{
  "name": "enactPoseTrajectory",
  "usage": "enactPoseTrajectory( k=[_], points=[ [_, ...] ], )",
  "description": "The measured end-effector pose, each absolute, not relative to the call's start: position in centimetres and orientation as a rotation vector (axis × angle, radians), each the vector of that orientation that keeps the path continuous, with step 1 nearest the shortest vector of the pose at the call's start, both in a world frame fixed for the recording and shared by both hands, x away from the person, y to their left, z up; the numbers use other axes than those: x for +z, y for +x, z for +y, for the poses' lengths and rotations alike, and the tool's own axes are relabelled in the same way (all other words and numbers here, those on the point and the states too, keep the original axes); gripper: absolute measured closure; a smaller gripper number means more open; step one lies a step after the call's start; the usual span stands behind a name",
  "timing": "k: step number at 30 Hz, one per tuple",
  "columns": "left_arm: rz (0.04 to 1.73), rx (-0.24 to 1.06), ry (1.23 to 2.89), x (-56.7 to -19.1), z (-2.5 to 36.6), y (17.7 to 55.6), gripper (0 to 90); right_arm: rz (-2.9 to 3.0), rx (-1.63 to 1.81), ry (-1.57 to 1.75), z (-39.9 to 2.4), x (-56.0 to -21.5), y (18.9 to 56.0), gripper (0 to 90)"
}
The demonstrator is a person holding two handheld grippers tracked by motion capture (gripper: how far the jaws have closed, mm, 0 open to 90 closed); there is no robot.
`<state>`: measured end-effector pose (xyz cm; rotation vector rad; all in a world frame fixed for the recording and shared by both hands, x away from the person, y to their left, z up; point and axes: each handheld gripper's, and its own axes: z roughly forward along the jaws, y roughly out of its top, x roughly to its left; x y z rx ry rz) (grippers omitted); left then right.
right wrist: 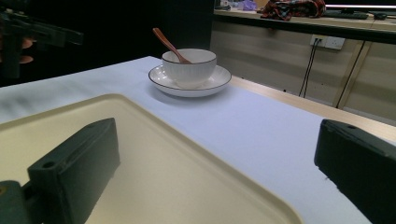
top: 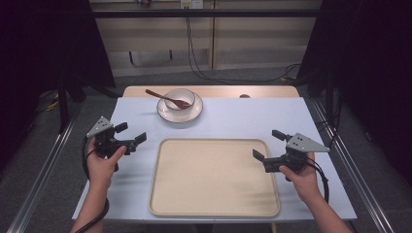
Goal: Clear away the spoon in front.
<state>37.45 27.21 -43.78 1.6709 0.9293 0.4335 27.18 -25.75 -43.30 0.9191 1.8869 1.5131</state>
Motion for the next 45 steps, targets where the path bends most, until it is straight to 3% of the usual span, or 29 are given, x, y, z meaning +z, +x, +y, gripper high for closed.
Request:
enactPoseTrajectory(
  k=[21,45],
  points=[
    [1.099,0.403,1.607,-45.5,24.0,45.7,1.3,1.893,1.532,0.916,-25.7,-43.2,26.9,0.1],
    [1.162,0.436,1.569,-46.0,20.8,50.4,14.3,1.921,1.528,0.877,-25.5,-43.3,26.9,0.4]
  ],
)
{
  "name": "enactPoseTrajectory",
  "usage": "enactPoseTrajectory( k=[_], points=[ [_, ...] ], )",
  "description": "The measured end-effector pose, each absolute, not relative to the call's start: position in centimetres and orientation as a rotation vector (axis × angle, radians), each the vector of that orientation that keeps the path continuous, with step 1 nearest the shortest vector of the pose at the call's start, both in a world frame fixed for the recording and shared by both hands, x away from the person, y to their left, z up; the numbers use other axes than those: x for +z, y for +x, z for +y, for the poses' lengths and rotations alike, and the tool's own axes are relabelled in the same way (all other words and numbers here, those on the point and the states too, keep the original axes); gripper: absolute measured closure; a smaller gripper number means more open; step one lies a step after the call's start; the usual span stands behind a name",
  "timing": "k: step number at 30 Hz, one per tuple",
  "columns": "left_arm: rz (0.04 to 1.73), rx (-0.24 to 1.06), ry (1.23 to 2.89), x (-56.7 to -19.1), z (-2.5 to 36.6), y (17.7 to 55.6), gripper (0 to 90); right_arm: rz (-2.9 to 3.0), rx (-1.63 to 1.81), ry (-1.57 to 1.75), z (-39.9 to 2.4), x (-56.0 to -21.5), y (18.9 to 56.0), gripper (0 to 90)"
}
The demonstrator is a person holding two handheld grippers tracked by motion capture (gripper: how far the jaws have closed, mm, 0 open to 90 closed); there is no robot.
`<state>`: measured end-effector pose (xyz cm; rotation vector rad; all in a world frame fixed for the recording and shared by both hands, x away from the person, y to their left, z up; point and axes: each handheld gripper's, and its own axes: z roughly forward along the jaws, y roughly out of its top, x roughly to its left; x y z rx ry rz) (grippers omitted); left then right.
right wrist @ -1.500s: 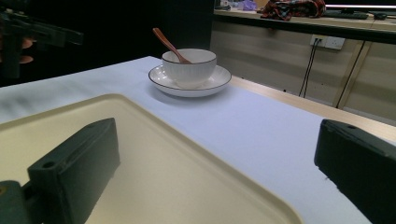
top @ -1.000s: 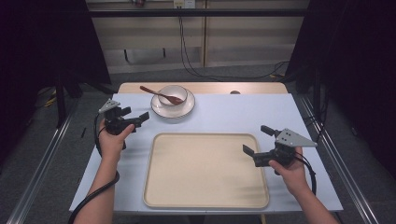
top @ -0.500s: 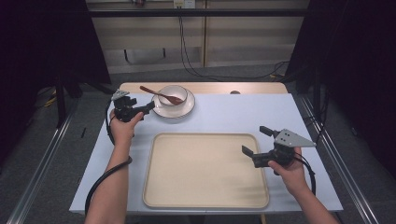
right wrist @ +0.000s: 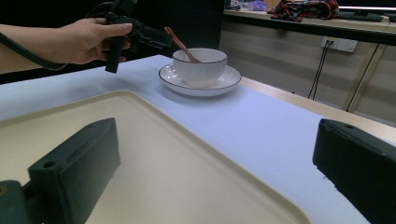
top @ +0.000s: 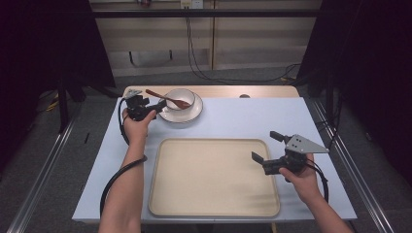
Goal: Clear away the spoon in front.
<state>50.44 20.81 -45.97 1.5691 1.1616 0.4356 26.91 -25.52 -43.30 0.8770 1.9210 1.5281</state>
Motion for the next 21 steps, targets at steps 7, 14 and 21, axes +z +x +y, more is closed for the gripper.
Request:
enactPoseTrajectory(
  k=[7,14,21],
  points=[
    [1.147,0.454,1.535,-46.1,20.3,51.4,25.9,1.925,1.523,0.875,-25.5,-43.3,26.9,0.7],
    [1.178,0.467,1.516,-46.3,20.1,51.5,39.3,1.906,1.531,0.871,-25.6,-43.2,26.9,0.8],
    [1.168,0.443,1.435,-45.8,19.7,51.3,53.9,1.909,1.527,0.87,-25.6,-43.2,26.9,0.8]
  ],
)
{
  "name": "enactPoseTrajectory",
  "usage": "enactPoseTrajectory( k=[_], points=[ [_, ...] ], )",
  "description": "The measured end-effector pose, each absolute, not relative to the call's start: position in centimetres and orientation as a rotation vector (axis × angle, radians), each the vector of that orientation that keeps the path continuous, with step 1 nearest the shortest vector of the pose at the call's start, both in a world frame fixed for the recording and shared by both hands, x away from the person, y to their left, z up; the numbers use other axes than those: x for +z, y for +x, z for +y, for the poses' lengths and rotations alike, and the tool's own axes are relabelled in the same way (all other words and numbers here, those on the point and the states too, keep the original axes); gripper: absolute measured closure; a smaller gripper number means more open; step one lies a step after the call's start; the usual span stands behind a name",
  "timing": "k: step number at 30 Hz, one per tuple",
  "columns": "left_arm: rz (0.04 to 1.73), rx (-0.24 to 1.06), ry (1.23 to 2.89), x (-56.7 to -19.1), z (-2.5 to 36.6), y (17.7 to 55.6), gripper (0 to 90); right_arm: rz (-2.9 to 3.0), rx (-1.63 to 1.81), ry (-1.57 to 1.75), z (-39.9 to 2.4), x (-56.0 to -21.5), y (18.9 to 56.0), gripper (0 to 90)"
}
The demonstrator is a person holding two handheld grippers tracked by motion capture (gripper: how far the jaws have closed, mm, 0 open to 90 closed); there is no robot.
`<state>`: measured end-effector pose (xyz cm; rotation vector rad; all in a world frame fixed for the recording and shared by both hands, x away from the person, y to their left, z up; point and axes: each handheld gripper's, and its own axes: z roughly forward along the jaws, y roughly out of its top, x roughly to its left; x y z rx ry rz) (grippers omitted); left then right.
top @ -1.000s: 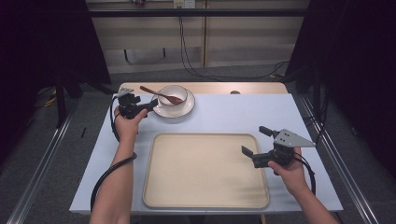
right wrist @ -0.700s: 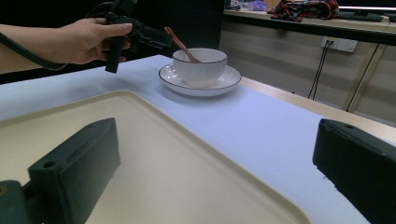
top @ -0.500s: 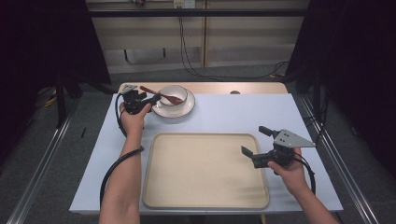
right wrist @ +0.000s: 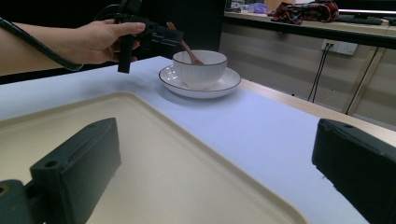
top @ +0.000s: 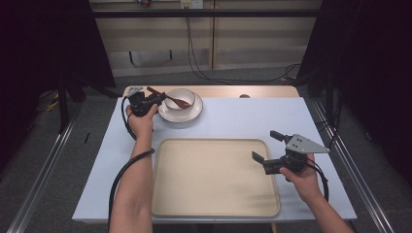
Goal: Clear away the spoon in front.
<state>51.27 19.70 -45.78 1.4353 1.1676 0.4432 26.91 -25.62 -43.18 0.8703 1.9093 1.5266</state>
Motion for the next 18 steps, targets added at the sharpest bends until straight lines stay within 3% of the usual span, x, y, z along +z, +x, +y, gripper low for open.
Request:
enactPoseTrajectory(
  k=[10,18],
  points=[
    [1.13,0.428,1.407,-45.29,19.02,51.13,69.3,1.909,1.536,0.864,-25.63,-43.16,26.92,1.0],
    [1.098,0.415,1.393,-44.88,18.68,51.0,76.2,1.914,1.534,0.863,-25.62,-43.16,26.92,1.0]
  ],
)
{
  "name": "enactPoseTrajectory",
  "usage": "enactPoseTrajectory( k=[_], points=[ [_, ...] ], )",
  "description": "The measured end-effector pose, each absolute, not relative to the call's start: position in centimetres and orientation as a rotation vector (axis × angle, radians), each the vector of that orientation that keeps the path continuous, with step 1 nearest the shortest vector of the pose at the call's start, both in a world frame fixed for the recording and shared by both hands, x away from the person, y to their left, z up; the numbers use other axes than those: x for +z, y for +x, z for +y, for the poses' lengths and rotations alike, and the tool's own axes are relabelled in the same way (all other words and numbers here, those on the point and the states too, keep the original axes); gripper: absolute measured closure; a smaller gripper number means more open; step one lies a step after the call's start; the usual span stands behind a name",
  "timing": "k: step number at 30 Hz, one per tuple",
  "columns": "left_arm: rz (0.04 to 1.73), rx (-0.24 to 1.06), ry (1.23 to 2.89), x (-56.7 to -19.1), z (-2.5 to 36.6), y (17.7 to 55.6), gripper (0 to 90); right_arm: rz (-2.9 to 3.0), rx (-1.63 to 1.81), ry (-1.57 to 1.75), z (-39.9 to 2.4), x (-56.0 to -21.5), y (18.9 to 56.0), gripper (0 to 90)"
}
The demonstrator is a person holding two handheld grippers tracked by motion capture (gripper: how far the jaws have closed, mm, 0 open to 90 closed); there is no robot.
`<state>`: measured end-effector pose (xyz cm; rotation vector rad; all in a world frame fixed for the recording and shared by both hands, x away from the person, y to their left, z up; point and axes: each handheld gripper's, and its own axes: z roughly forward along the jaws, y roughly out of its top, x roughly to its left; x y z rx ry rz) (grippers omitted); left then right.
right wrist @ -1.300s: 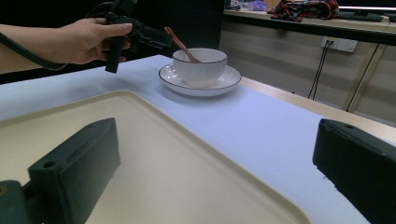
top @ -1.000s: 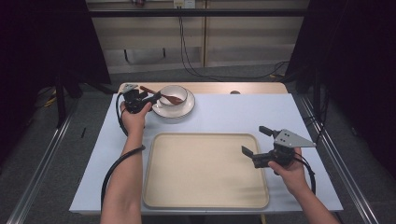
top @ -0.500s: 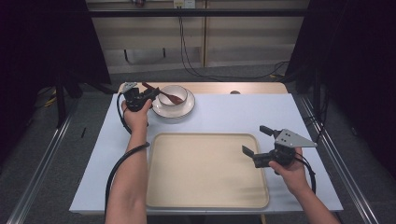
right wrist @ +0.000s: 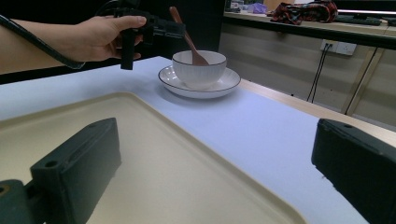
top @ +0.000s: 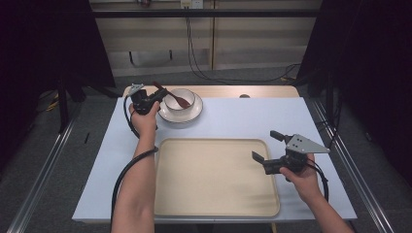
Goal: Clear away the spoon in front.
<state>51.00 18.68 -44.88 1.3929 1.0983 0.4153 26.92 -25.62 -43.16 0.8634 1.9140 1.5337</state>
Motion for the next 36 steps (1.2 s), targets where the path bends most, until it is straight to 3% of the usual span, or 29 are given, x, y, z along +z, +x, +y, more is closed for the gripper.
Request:
enactPoseTrajectory(
  k=[9,36],
  points=[
    [1.056,0.39,1.354,-43.7,17.9,50.9,83.5,1.91,1.533,0.865,-25.6,-43.1,26.9,1.0],
    [0.974,0.348,1.294,-38.8,19.1,49.0,84.1,1.903,1.539,0.864,-25.5,-43.0,26.7,1.0]
  ],
)
